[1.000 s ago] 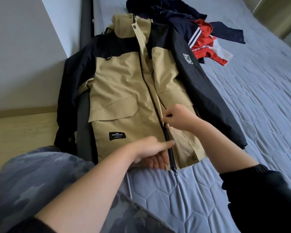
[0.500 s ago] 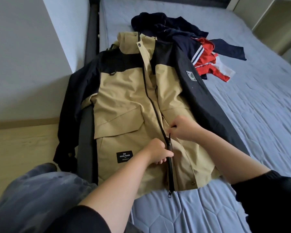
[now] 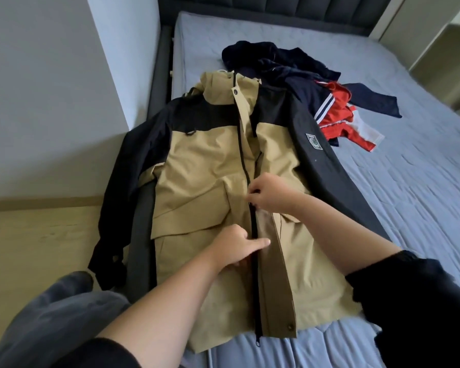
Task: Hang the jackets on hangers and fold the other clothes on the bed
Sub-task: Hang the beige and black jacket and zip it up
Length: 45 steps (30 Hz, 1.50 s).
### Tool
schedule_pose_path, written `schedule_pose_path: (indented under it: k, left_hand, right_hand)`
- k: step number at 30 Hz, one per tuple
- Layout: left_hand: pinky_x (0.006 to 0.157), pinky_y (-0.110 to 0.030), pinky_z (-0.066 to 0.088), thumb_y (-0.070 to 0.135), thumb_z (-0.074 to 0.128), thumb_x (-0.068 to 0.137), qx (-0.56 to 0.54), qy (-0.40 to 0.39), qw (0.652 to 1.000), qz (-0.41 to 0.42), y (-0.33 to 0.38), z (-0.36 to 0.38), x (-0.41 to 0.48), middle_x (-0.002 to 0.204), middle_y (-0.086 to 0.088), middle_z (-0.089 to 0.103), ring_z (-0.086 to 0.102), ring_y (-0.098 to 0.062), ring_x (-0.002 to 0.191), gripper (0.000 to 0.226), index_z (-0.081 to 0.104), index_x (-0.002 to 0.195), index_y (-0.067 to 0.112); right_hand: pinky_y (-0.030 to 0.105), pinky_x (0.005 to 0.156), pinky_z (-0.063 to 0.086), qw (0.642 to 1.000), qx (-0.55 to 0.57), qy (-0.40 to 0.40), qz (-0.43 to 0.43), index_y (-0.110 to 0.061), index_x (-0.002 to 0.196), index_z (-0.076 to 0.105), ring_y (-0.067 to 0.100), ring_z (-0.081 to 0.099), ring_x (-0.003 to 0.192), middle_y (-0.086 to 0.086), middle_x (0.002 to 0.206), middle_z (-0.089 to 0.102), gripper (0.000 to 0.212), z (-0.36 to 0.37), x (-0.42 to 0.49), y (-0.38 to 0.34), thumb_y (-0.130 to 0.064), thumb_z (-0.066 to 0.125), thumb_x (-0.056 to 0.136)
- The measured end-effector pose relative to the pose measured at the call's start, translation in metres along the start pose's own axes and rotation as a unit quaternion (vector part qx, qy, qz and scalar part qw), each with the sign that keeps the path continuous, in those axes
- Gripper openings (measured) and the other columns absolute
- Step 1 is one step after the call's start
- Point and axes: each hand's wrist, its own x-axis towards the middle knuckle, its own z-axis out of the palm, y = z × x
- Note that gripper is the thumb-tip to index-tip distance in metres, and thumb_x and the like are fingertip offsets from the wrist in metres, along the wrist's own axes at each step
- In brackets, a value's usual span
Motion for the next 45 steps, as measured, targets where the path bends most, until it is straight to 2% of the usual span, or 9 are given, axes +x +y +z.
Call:
schedule_pose_path:
  k: [3, 13, 18, 22, 28, 32, 38, 42, 45]
  left_hand:
    - [0.045, -0.022, 0.037, 0.039, 0.069, 0.08, -0.098, 0.102, 0.989, 0.036, 0.014, -0.006, 0.012, 0.034, 0.011, 0.03, 0.038, -0.008, 0.03, 0.056, 0.025, 0.05, 0.02]
    - [0.05, -0.022, 0.038, 0.031, 0.066, 0.08, -0.032, -0.009, 0.998, 0.046, 0.016, -0.011, 0.011, 0.036, 0.005, 0.048, 0.043, -0.008, 0.033, 0.044, 0.043, 0.045, 0.015]
    - [0.049, -0.02, 0.039, 0.03, 0.066, 0.082, -0.081, -0.032, 0.996, 0.013, -0.007, -0.007, 0.004, 0.046, 0.001, 0.052, 0.044, -0.009, 0.037, 0.04, 0.041, 0.054, 0.014]
    - [0.043, -0.016, 0.036, 0.031, 0.064, 0.085, -0.119, -0.04, 0.992, 0.005, -0.012, -0.003, 0.005, 0.05, 0.004, 0.052, 0.046, -0.008, 0.04, 0.039, 0.037, 0.061, 0.018]
    - [0.099, -0.033, 0.038, 0.012, 0.048, 0.086, 0.071, 0.15, 0.981, 0.102, -0.024, -0.015, 0.015, 0.121, 0.001, 0.053, 0.046, -0.017, 0.114, 0.034, 0.058, 0.116, 0.024]
    - [0.116, -0.049, 0.012, 0.033, 0.035, 0.098, 0.338, 0.059, 0.937, 0.061, -0.047, -0.014, 0.026, 0.16, 0.007, -0.004, 0.003, -0.022, 0.146, 0.068, -0.008, 0.149, 0.041]
    - [0.118, -0.048, 0.01, 0.048, 0.021, 0.101, 0.383, 0.032, 0.923, -0.024, -0.053, -0.005, 0.037, 0.16, 0.001, -0.009, 0.0, -0.022, 0.147, 0.059, -0.016, 0.146, 0.043]
    - [0.116, -0.049, 0.01, 0.048, 0.026, 0.099, 0.386, 0.048, 0.921, -0.008, -0.057, -0.005, 0.036, 0.161, -0.001, -0.004, 0.0, -0.023, 0.147, 0.06, -0.007, 0.149, 0.042]
    - [0.115, -0.052, 0.008, 0.047, 0.029, 0.099, 0.404, 0.057, 0.913, -0.002, -0.054, -0.003, 0.037, 0.16, -0.003, -0.005, 0.0, -0.026, 0.146, 0.061, -0.005, 0.149, 0.041]
  right_hand:
    - [0.025, 0.053, 0.045, 1.0, -0.004, -0.015, -0.014, -0.015, 0.064, 0.064, 0.014, 0.058, 0.059, -0.001, 0.066, 0.066, 0.027, -0.016, -0.018, 0.004, -0.024, 0.06, 0.09]
    - [0.036, 0.059, 0.046, 0.985, -0.02, 0.17, -0.012, -0.007, 0.071, 0.063, 0.02, 0.054, 0.064, 0.004, 0.066, 0.06, 0.026, 0.008, -0.041, 0.007, -0.026, 0.064, 0.089]
    - [0.024, 0.057, 0.052, 0.982, 0.175, -0.064, 0.025, -0.012, 0.07, 0.07, 0.009, 0.063, 0.055, 0.003, 0.065, 0.071, 0.047, 0.007, -0.024, 0.013, -0.044, 0.048, 0.097]
    - [0.031, 0.055, 0.054, 0.979, 0.119, 0.055, 0.158, -0.002, 0.077, 0.064, 0.023, 0.062, 0.052, 0.011, 0.062, 0.068, 0.048, 0.009, 0.016, 0.025, -0.043, 0.049, 0.097]
    - [0.022, 0.046, 0.038, 0.986, -0.024, -0.041, 0.159, -0.006, 0.074, 0.062, 0.016, 0.051, 0.057, 0.001, 0.066, 0.054, 0.025, 0.038, 0.039, 0.026, -0.025, 0.06, 0.09]
    - [0.025, 0.052, 0.044, 0.974, 0.12, 0.082, 0.174, -0.014, 0.062, 0.061, 0.019, 0.056, 0.056, 0.0, 0.057, 0.056, 0.027, 0.035, 0.016, 0.045, -0.021, 0.055, 0.088]
    - [0.031, 0.047, 0.031, 0.858, 0.255, 0.385, 0.224, -0.015, 0.053, 0.032, 0.018, 0.035, 0.047, 0.002, 0.048, 0.034, 0.036, 0.052, -0.034, 0.081, -0.017, 0.047, 0.086]
    - [0.031, 0.049, 0.051, 0.868, 0.313, 0.15, 0.355, -0.011, 0.071, 0.058, 0.022, 0.056, 0.049, 0.007, 0.061, 0.059, 0.031, 0.07, -0.038, 0.088, -0.024, 0.047, 0.097]
    - [0.034, 0.061, 0.052, 0.94, -0.009, 0.128, 0.317, -0.01, 0.096, 0.062, 0.026, 0.063, 0.075, 0.006, 0.086, 0.063, 0.015, 0.06, -0.032, 0.081, -0.02, 0.051, 0.092]
